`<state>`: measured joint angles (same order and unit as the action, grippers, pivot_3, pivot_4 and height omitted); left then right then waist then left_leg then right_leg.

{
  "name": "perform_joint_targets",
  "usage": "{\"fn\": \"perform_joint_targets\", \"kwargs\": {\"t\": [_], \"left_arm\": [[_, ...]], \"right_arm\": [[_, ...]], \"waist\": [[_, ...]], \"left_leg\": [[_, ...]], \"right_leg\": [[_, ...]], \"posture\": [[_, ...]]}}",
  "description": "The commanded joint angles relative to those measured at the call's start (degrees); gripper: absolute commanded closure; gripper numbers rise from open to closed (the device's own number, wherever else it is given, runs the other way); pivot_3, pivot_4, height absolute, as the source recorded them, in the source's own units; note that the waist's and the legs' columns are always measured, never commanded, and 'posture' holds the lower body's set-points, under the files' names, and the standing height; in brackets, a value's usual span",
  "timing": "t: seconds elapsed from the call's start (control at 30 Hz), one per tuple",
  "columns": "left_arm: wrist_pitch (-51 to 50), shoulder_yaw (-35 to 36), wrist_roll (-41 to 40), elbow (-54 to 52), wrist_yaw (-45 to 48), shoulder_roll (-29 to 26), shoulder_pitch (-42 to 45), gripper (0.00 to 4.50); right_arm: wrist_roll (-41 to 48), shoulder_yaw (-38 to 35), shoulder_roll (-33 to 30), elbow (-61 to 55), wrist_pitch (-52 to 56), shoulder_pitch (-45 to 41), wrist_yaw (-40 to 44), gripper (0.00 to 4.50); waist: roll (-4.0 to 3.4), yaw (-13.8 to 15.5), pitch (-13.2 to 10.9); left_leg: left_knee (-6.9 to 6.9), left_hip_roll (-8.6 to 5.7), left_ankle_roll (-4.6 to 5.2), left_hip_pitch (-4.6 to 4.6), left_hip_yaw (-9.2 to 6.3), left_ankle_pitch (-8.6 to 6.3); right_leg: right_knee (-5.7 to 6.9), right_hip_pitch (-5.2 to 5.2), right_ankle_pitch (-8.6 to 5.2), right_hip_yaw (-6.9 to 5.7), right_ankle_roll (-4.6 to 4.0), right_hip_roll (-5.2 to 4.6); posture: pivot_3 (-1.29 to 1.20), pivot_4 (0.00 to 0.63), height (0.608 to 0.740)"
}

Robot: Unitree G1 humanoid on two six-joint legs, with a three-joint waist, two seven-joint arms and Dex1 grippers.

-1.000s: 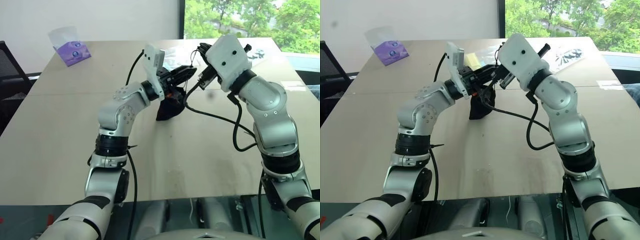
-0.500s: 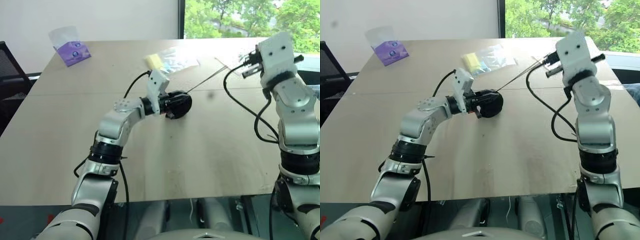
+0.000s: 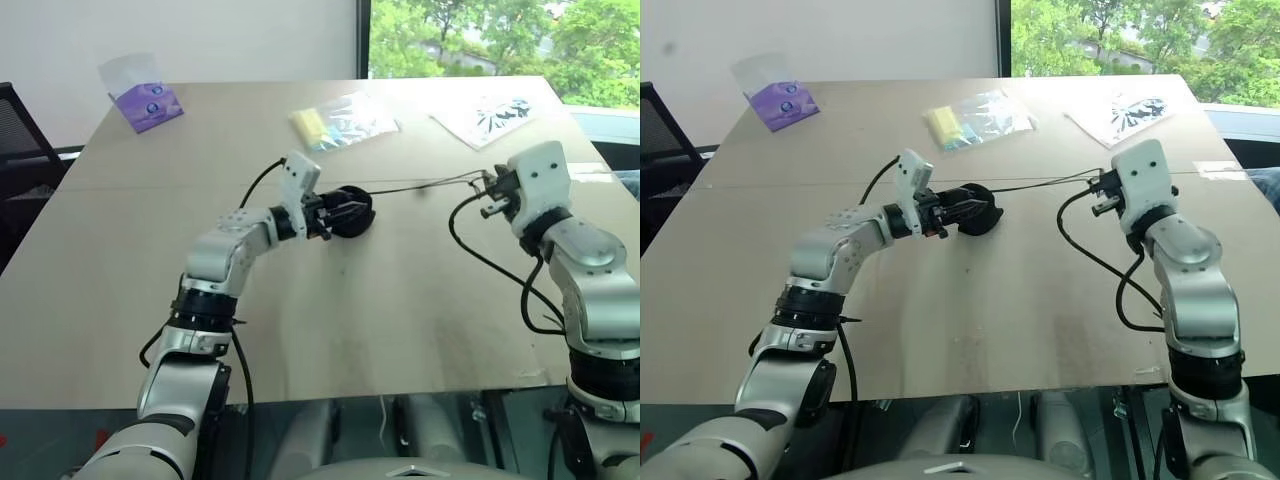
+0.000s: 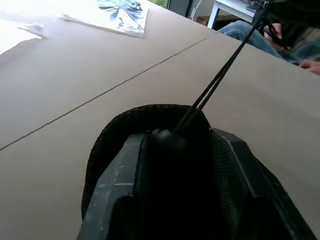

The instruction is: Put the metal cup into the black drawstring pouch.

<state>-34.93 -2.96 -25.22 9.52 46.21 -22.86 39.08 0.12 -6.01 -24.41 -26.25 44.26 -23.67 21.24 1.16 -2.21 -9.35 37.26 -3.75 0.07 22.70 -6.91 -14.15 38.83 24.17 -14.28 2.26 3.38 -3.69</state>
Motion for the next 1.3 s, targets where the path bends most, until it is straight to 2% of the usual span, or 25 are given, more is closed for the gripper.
{"fn": "perform_joint_targets", "kwargs": {"t": [0.03,0.07,0.1,0.17,0.2,0.3,0.53,0.7,0.9,1.3], "left_arm": [[-8.52,10.39,-8.54,-0.59,-1.16,-2.26,0.71,1.2],[-10.19,12.23,-10.18,-0.86,-1.03,-3.1,0.63,0.66],[-11.47,13.64,-11.34,-1.46,-1.11,-3.86,0.31,0.32],[-10.82,14.74,-10.99,-3.7,-1.33,-5.42,-1.6,0.32],[-8.74,14.76,-9.66,-5.22,-1.38,-6.21,-3.51,0.32],[-1.27,15.56,-7.75,-9.76,0.22,-7.01,-9.66,0.32],[3.54,15.37,-5.36,-17.94,-3.61,-6.29,-19.82,0.32],[7.44,17.37,-3.83,-20.69,-6.02,-6.39,-26.99,0.32],[8.13,19.57,-5.15,-22.73,-5.82,-7.57,-33.04,0.32],[9.32,21.31,-5.49,-24.58,-9.47,-6.56,-35.56,0.32]], "right_arm": [[4.82,-3.6,-1.16,-11.51,1.36,9.41,3.74,2.51],[5.65,-4.15,-1.23,-13.59,1.31,12.58,4.23,1.92],[6.18,-4.51,-1.46,-15.51,0.84,15.7,4.6,1.58],[6.89,-5.3,-1.41,-19.01,-0.68,20.97,4.74,0.85],[7.24,-5.87,-1.11,-20.9,-1.36,23.76,4.68,0.35],[9.95,-8.14,1.23,-24.86,-4.73,30.86,4.8,0.35],[14.43,-12.45,3.75,-30.38,-12.22,46.95,7.25,0.35],[18.1,-17.12,2.97,-31.43,-16.53,54.56,10.63,0.35],[20.56,-19.83,0.0,-29.52,-18.45,54.82,12.18,0.35],[24.52,-21.1,-3.53,-27.95,-18.19,52.39,12.11,0.35]], "waist": [[0.01,0.08,0.01],[0.01,0.02,0.0],[0.01,-0.02,0.01],[0.01,0.04,0.01],[-0.01,0.0,0.01],[-0.01,0.07,0.02],[-0.03,1.43,0.02],[-0.02,1.46,0.03],[-0.02,1.53,0.03],[-0.02,1.9,0.03]], "left_leg": [[0.0,0.01,0.0,0.0,-0.02,0.0],[-0.03,0.03,0.0,0.01,-0.12,0.0],[-0.05,0.03,0.0,0.05,-0.13,-0.01],[-0.05,0.02,0.0,0.05,-0.11,0.0],[-0.04,0.01,0.0,0.05,-0.08,0.0],[-0.06,0.03,-0.01,-0.05,0.0,0.0],[-0.06,0.08,0.25,-0.31,-0.11,-0.16],[-0.07,0.1,0.29,-0.37,-0.05,-0.19],[-0.14,0.2,0.3,-0.49,-0.01,-0.2],[-0.17,0.21,0.36,-0.55,-0.19,-0.23]], "right_leg": [[0.0,0.0,0.0,-0.02,0.0,0.01],[-0.02,-0.01,-0.01,-0.12,0.0,0.02],[-0.05,0.01,-0.01,-0.13,0.0,0.02],[-0.06,0.0,-0.01,-0.11,0.0,0.0],[-0.06,0.0,-0.01,-0.09,0.01,-0.02],[-0.06,-0.04,-0.01,0.02,0.01,-0.04],[-0.24,-0.45,-0.03,-0.13,0.02,-0.05],[-0.4,-0.55,-0.03,-0.13,0.04,-0.25],[-0.41,-0.65,-0.04,-0.15,0.04,-0.21],[-0.8,-0.94,-0.04,-0.46,0.05,-0.25]], "posture": [[0.0,0.15,0.74],[0.0,0.15,0.74],[0.0,0.15,0.74],[0.0,0.15,0.74],[0.0,0.15,0.74],[0.0,0.15,0.74],[0.0,0.15,0.74],[0.0,0.15,0.74],[0.0,0.15,0.74],[0.0,0.15,0.74]]}}
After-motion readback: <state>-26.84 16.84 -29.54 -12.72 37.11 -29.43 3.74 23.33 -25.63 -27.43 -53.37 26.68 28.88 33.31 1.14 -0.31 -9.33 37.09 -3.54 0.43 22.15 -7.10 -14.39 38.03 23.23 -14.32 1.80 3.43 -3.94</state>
